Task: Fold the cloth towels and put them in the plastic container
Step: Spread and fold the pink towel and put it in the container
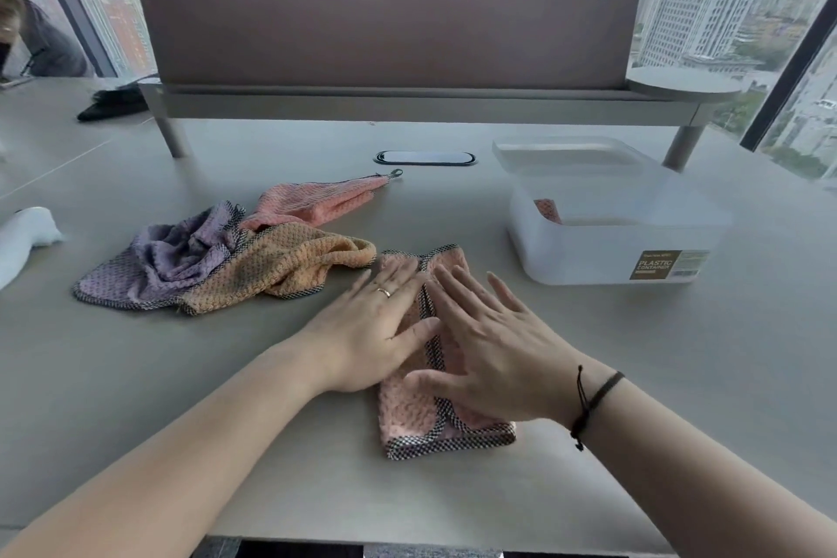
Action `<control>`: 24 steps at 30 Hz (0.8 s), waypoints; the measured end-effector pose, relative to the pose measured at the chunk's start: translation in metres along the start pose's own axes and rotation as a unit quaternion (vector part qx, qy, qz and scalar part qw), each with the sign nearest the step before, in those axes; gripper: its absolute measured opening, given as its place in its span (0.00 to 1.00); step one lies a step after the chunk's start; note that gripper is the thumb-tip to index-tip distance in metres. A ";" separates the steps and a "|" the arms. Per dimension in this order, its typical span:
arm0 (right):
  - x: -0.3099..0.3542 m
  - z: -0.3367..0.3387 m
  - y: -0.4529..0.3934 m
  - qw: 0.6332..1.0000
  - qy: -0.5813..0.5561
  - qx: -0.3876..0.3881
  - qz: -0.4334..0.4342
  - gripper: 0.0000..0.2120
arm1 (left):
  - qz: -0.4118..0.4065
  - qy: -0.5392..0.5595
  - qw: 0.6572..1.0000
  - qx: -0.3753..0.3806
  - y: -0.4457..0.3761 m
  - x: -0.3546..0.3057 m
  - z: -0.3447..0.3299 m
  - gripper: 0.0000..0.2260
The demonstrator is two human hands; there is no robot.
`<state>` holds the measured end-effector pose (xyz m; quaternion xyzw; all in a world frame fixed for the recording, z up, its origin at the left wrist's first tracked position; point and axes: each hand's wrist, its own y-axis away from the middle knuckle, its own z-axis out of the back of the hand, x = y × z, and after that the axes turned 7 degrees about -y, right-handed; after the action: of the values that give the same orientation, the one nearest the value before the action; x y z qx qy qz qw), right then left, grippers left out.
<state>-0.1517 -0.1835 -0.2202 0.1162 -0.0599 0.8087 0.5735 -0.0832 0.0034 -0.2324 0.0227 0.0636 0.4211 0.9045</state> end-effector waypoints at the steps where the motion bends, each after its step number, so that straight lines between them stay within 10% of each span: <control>1: -0.002 -0.002 -0.004 1.000 0.008 0.009 -0.005 0.54 | 0.009 0.000 1.000 0.002 -0.005 0.001 -0.001 0.35; 19: -0.010 -0.012 -0.011 0.999 -0.037 -0.007 -0.027 0.57 | 0.021 0.010 0.999 -0.036 -0.017 0.005 -0.010 0.45; 24: -0.022 -0.009 0.007 0.961 -0.235 -0.143 -0.008 0.27 | -0.025 0.197 0.963 -0.181 0.013 0.004 -0.007 0.32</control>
<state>-0.1522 -0.2038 -0.2348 0.2206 -0.3070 0.7368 0.5605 -0.0916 0.0147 -0.2383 -0.2265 0.1637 0.3990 0.8733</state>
